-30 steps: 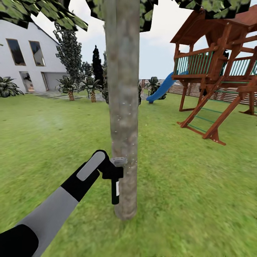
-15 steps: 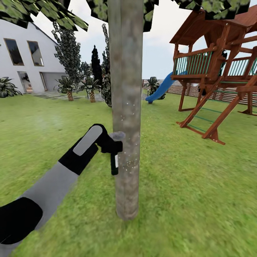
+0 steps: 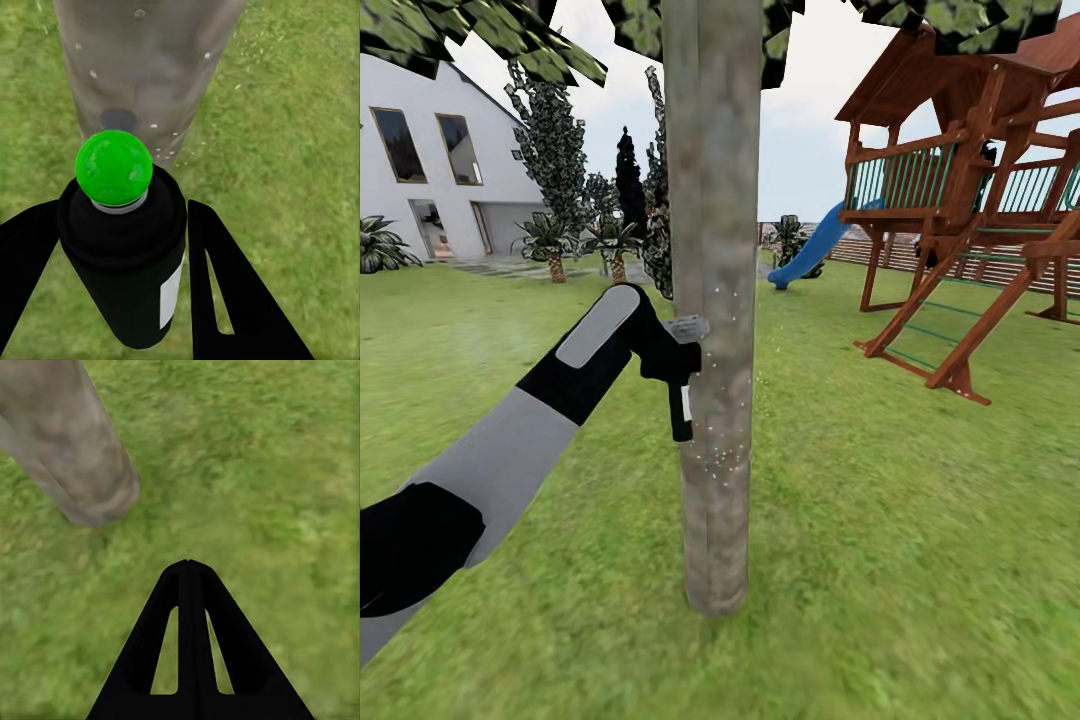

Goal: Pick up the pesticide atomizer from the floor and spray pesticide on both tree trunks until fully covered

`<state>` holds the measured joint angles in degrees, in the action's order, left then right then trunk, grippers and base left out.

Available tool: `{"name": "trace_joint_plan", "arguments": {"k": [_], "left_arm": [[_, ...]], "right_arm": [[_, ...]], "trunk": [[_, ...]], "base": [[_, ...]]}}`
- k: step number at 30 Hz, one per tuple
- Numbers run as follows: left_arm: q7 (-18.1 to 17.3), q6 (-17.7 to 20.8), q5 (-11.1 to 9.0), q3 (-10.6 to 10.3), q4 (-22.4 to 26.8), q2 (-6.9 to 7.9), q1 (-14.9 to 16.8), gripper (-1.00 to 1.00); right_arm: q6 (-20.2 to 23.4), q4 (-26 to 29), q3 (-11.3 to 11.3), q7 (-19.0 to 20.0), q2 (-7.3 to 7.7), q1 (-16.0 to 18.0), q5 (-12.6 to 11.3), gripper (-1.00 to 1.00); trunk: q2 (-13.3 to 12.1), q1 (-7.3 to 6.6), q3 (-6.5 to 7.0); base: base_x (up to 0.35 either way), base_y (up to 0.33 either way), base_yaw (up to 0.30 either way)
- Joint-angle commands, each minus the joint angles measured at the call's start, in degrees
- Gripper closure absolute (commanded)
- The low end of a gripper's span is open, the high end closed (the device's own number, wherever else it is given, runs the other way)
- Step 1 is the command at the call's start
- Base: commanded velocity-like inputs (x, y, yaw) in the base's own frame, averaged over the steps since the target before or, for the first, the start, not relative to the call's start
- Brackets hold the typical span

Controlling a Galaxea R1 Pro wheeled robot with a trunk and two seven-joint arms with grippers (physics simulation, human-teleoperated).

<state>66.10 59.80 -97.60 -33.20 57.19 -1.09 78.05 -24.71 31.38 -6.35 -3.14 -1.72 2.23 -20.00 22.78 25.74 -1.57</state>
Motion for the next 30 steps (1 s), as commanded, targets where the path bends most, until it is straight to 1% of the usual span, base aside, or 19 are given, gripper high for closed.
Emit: {"name": "trace_joint_plan", "arguments": {"k": [1, 3, 6, 8, 9, 13, 15, 17, 20, 23, 24, 26, 28, 29, 30], "left_arm": [[0.71, 0.2, -0.27, -0.11, -0.01, -0.02, -0.02, 1.0], [0.74, 0.2, -0.02, -0.29, 0.19, -0.06, -0.62, 1.0], [0.72, 0.2, 0.09, -0.46, 0.35, -1.19, -2.04, 1.0], [0.76, 0.2, 0.1, -0.51, 0.43, -1.51, -2.74, 1.0], [0.82, 0.2, 0.12, -0.53, 0.5, -1.64, -4.16, 1.0], [0.72, 0.2, 0.23, -0.56, 0.75, -1.51, -7.39, 1.0], [0.7, 0.2, 0.29, -0.62, 2.08, -1.25, -9.93, 1.0], [0.7, 0.2, 0.33, -0.63, 2.56, -1.12, -11.6, 1.0], [0.69, 0.2, 0.46, -0.64, 3.06, -0.8, -15.84, 1.0], [0.69, 0.2, 0.6, -0.58, 3.42, -0.07, -17.9, 1.0], [0.69, 0.2, 0.63, -0.59, 3.42, 0.68, -18.58, 1.0], [0.69, 0.2, 0.67, -0.57, 3.37, 1.37, -19.75, 1.0], [0.69, 0.2, 0.84, -0.54, 3.28, 1.61, -20.45, 1.0], [0.68, 0.2, 1.76, -0.41, 3.2, 1.7, -20.92, 1.0], [0.5, 0.2, 3.31, -0.31, 3.22, 1.73, -21.57, 1.0]], "right_arm": [[-0.25, 0.0, -0.42, -0.33, 0.05, 0.05, -0.48, 1.0], [-0.25, 0.0, -0.42, -0.34, 0.05, 0.05, -0.48, 1.0], [-0.25, 0.0, -0.42, -0.33, 0.05, 0.05, -0.48, 1.0], [-0.25, 0.0, -0.42, -0.32, 0.05, 0.05, -0.48, 1.0], [-0.25, 0.0, -0.42, -0.33, 0.05, 0.05, -0.48, 1.0], [-0.25, 0.0, -0.42, -0.32, 0.05, 0.05, -0.48, 1.0], [-0.25, 0.0, -0.42, -0.36, 0.05, 0.05, -0.48, 1.0], [-0.25, 0.0, -0.42, -0.37, 0.05, 0.05, -0.48, 1.0], [-0.25, 0.0, -0.42, -0.36, 0.05, 0.05, -0.48, 1.0], [-0.25, 0.0, -0.42, -0.37, 0.05, 0.05, -0.48, 1.0], [-0.25, 0.0, -0.42, -0.37, 0.05, 0.05, -0.48, 1.0], [-0.25, 0.0, -0.42, -0.38, 0.05, 0.05, -0.48, 1.0], [-0.25, 0.0, -0.42, -0.36, 0.05, 0.05, -0.48, 1.0], [-0.25, 0.0, -0.42, -0.37, 0.05, 0.05, -0.48, 1.0], [-0.25, 0.0, -0.42, -0.37, 0.05, 0.05, -0.48, 1.0]], "trunk": [[0.14, 0.04, -0.14], [0.14, 0.04, -0.14], [0.14, 0.04, -0.14], [0.14, 0.04, -0.14], [0.14, 0.04, -0.14], [0.14, 0.04, -0.14], [0.14, 0.04, -0.14], [0.14, 0.04, -0.14], [0.14, 0.04, -0.14], [0.14, 0.04, -0.14], [0.14, 0.04, -0.14], [0.14, 0.04, -0.14], [0.14, 0.04, -0.14], [0.14, 0.04, -0.14], [0.14, 0.04, -0.14]], "base": [[0.0, 0.0, 0.0], [0.0, 0.0, 0.0], [0.0, 0.0, 0.0], [0.0, 0.0, 0.0], [0.0, 0.0, -0.052], [0.0, 0.0, -0.14], [0.0, 0.0, -0.21], [0.0, 0.0, -0.233], [-0.009, 0.103, -0.242], [-0.058, 0.276, -0.244], [-0.035, 0.316, -0.244], [-0.017, 0.325, -0.169], [-0.006, 0.332, -0.063], [-0.002, 0.334, -0.025], [-0.001, 0.335, -0.046]]}}
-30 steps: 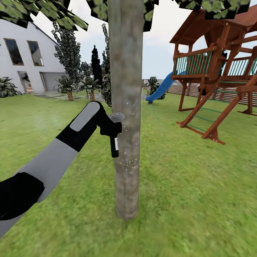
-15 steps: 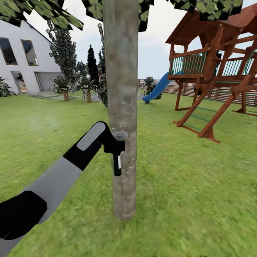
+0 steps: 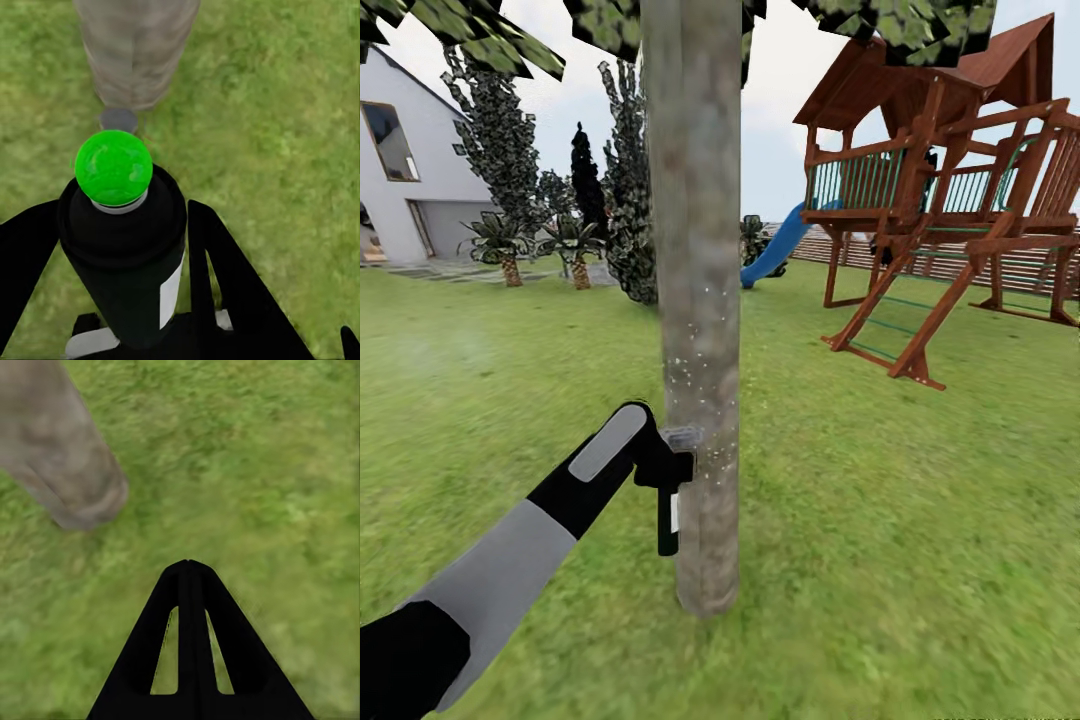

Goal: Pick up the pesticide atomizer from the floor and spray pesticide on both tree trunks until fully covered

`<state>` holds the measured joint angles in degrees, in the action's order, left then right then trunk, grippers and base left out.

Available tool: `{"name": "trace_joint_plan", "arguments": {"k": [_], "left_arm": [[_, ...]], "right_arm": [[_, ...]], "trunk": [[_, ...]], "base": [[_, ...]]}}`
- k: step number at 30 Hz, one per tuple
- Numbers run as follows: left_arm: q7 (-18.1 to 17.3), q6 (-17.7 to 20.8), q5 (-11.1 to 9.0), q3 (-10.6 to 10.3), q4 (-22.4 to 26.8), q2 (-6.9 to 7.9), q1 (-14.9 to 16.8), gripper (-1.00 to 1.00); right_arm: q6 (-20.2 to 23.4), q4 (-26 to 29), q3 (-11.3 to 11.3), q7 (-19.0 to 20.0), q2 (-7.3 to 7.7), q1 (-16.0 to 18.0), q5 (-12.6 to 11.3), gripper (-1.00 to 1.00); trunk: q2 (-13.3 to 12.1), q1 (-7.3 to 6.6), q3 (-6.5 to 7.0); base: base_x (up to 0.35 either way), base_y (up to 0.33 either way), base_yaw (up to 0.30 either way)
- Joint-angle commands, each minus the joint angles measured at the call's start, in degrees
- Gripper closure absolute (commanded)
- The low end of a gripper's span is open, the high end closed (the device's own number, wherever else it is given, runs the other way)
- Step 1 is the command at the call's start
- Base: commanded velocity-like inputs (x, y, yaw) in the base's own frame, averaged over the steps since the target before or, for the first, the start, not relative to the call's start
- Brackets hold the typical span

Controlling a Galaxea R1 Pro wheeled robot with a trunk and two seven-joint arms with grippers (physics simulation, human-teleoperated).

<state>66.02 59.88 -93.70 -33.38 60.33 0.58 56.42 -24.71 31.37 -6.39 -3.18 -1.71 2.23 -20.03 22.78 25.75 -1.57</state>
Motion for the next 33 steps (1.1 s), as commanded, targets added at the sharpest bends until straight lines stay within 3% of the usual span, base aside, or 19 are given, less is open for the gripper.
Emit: {"name": "trace_joint_plan", "arguments": {"k": [1, 7, 33], "left_arm": [[0.0, 0.12, 0.49, -0.08, 0.11, 0.08, -0.36, 1.0], [-2.71, 0.12, 2.4, -0.06, 0.32, 0.11, -2.24, 1.0], [-5.02, 0.12, 2.73, -0.28, 1.17, 0.21, -4.82, 1.0]], "right_arm": [[-0.25, 0.01, -0.38, -0.33, 0.04, 0.05, -0.45, 1.0], [-0.25, 0.01, -0.38, -0.34, 0.04, 0.05, -0.45, 1.0], [-0.25, 0.01, -0.38, -0.34, 0.04, 0.05, -0.51, 1.0]], "trunk": [[0.14, 0.03, -0.13], [0.14, 0.03, -0.13], [0.14, 0.03, -0.13]], "base": [[-0.001, 0.336, -0.092], [0.0, 0.336, -0.202], [-0.041, 0.336, -0.204]]}}
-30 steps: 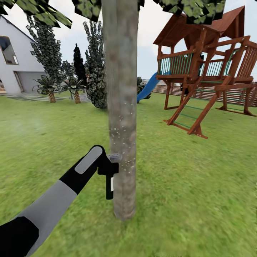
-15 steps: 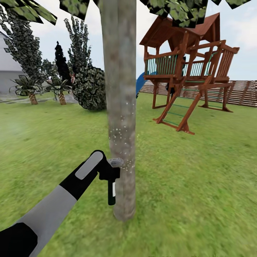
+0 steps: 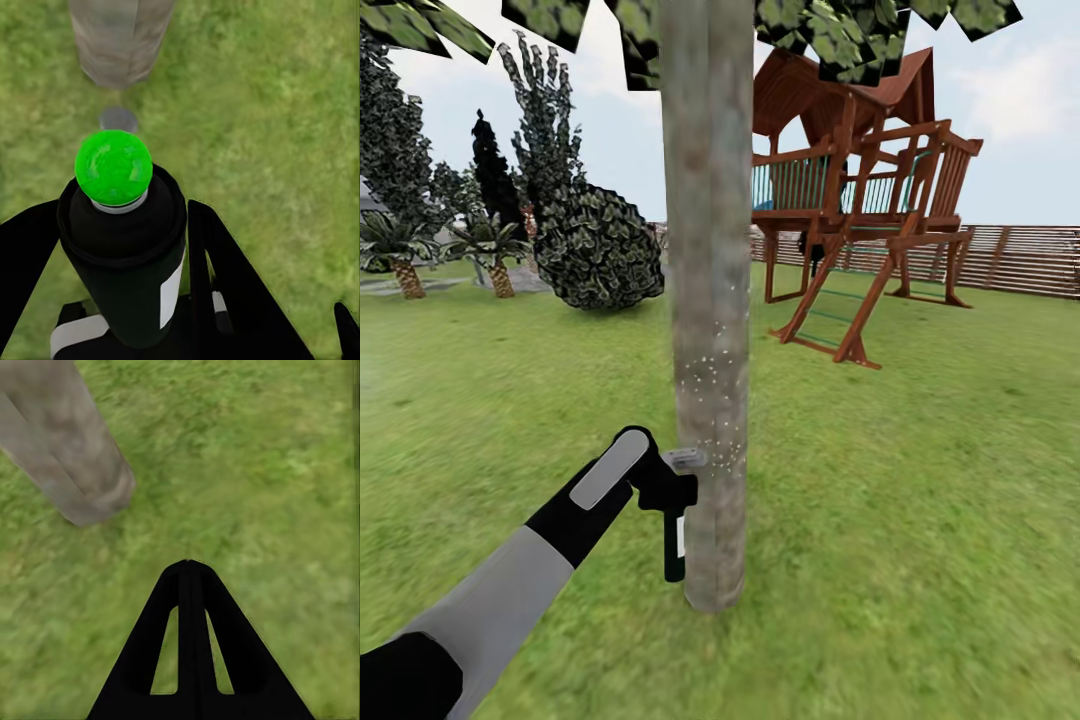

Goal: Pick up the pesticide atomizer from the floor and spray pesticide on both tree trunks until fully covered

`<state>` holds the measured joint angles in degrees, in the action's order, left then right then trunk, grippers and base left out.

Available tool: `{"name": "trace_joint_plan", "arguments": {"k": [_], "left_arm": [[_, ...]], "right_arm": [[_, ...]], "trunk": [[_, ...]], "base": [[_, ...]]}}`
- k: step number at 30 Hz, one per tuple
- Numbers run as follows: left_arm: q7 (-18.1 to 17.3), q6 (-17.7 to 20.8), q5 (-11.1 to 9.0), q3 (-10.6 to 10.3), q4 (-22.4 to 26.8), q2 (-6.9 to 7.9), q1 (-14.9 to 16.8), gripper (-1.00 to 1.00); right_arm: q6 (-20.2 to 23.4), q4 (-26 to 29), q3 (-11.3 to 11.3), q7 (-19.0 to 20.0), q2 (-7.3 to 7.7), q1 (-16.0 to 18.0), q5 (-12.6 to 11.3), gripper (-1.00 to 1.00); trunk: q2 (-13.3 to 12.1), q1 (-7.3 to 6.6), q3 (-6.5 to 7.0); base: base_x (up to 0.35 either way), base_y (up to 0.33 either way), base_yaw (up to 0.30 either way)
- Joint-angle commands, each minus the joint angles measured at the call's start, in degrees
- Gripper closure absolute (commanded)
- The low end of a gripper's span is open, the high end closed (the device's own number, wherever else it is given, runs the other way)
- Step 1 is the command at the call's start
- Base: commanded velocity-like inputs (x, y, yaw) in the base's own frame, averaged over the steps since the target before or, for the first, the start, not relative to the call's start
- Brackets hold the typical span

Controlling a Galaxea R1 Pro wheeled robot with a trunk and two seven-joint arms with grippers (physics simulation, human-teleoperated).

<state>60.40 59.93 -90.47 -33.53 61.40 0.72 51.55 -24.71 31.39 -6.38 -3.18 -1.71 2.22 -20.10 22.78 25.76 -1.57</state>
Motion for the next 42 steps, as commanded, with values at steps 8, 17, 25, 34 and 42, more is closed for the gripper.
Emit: {"name": "trace_joint_plan", "arguments": {"k": [8, 17, 25, 34, 42], "left_arm": [[0.42, 0.07, -0.5, -0.13, 1.16, 0.42, -0.74, 1.0], [0.42, 0.07, -0.5, -0.15, 2.33, 1.58, -0.79, 1.0], [0.42, 0.07, -0.5, -0.22, 2.41, 1.66, -0.8, 1.0], [-0.33, 0.07, -0.5, -0.19, 2.41, 2.31, -2.14, 1.0], [-5.58, 0.07, 4.03, -0.22, 2.31, 4.06, -3.54, 1.0]], "right_arm": [[-0.26, 0.0, -0.26, -0.33, 0.17, 0.06, -0.36, 1.0], [-0.25, -0.01, -0.21, -0.32, 0.3, 0.06, -0.29, 1.0], [-0.32, -0.01, -0.16, -0.33, 0.23, 0.06, -0.29, 1.0], [-0.34, -0.01, -0.21, -0.33, 0.22, 0.06, -0.29, 1.0], [-0.34, -0.01, -0.21, -0.3, 0.21, 0.06, -0.29, 1.0]], "trunk": [[0.14, 0.02, -0.14], [0.14, 0.02, -0.14], [0.14, 0.02, -0.14], [0.14, 0.02, -0.14], [0.14, 0.02, -0.14]], "base": [[-0.076, 0.334, -0.246], [-0.002, 0.338, -0.247], [0.0, 0.34, -0.247], [0.0, 0.34, -0.247], [0.045, 0.342, -0.247]]}}
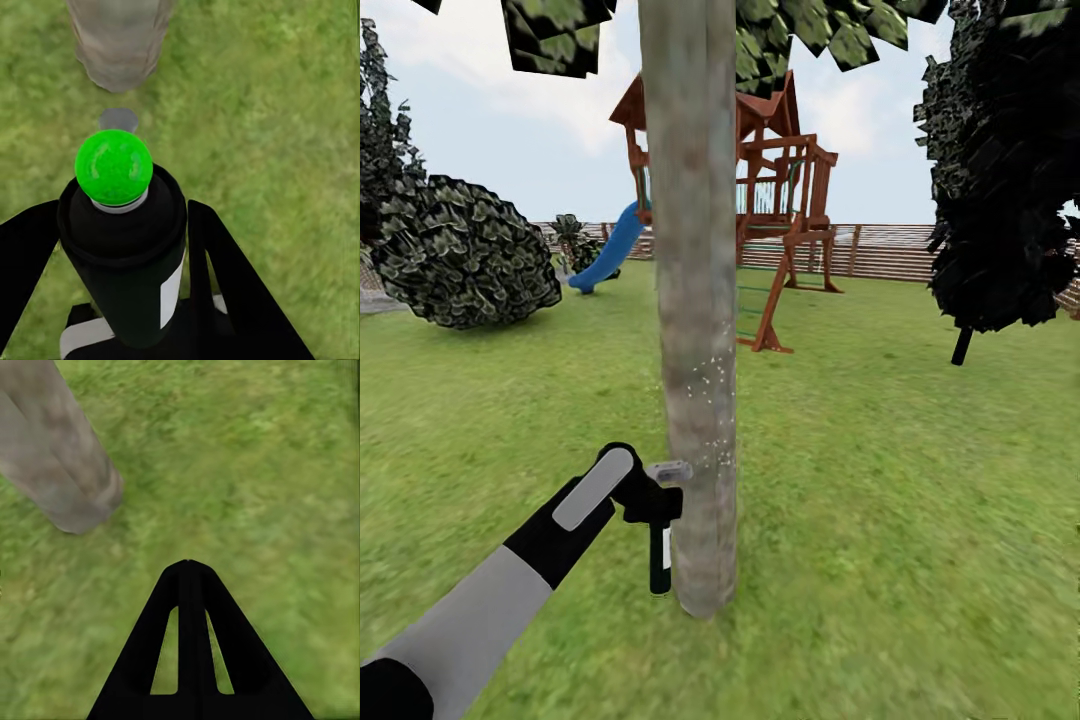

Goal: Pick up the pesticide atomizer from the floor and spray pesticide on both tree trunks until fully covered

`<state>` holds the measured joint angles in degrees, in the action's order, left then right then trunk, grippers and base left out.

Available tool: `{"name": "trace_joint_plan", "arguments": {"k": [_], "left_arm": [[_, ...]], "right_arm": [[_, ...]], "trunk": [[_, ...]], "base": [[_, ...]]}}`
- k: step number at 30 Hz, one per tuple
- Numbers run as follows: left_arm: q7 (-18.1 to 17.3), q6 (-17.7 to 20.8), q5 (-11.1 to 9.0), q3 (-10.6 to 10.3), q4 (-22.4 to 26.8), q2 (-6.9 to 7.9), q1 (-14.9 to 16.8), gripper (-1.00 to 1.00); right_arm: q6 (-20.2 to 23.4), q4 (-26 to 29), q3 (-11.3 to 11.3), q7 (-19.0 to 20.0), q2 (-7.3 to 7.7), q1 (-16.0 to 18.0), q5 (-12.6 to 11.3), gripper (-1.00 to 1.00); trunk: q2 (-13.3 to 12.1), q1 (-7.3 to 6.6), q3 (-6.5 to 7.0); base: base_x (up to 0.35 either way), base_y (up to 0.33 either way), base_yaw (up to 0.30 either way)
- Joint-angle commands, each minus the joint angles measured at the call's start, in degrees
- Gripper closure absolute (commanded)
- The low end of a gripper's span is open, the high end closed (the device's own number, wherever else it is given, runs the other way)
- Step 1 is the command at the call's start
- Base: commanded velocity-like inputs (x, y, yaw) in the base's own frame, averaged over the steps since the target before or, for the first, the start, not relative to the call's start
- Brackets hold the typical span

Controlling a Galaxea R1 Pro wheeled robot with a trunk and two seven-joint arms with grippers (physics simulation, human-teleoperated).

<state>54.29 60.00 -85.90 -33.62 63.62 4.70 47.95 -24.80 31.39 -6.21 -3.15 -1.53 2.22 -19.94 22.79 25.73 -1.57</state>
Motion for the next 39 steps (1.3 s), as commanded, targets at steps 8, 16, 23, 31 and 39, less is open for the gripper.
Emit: {"name": "trace_joint_plan", "arguments": {"k": [8, 16, 23, 31, 39], "left_arm": [[-9.31, 0.0, 10.44, -0.11, -1.94, 0.13, -0.69, 1.0], [-9.64, -1.21, 10.92, -0.04, -2.1, 0.81, -3.39, 1.0], [-9.65, -1.29, 10.93, -0.04, -2.1, 0.95, -4.08, 1.0], [-9.65, -1.37, 10.93, -0.04, -2.05, 0.92, -4.18, 1.0], [-9.65, -1.38, 10.93, -0.01, -2.1, 0.92, -4.18, 1.0]], "right_arm": [[-0.25, 0.0, -0.38, -0.36, 0.04, 0.06, -0.45, 1.0], [-0.25, 0.0, -0.31, -0.36, 0.04, 0.06, -0.45, 1.0], [-0.24, 0.01, -0.3, -0.36, 0.03, 0.08, -0.48, 1.0], [-0.24, 0.01, -0.3, -0.36, 0.04, 0.06, -0.53, 1.0], [-0.25, 0.01, -0.3, -0.36, -0.02, 0.06, -0.46, 1.0]], "trunk": [[0.13, 0.05, -0.13], [0.13, 0.05, -0.13], [0.13, 0.05, -0.13], [0.13, 0.05, -0.13], [0.13, 0.05, -0.13]], "base": [[0.203, 0.328, -0.247], [0.125, 0.222, -0.247], [0.003, 0.311, -0.208], [-0.079, 0.333, -0.09], [-0.065, 0.334, -0.159]]}}
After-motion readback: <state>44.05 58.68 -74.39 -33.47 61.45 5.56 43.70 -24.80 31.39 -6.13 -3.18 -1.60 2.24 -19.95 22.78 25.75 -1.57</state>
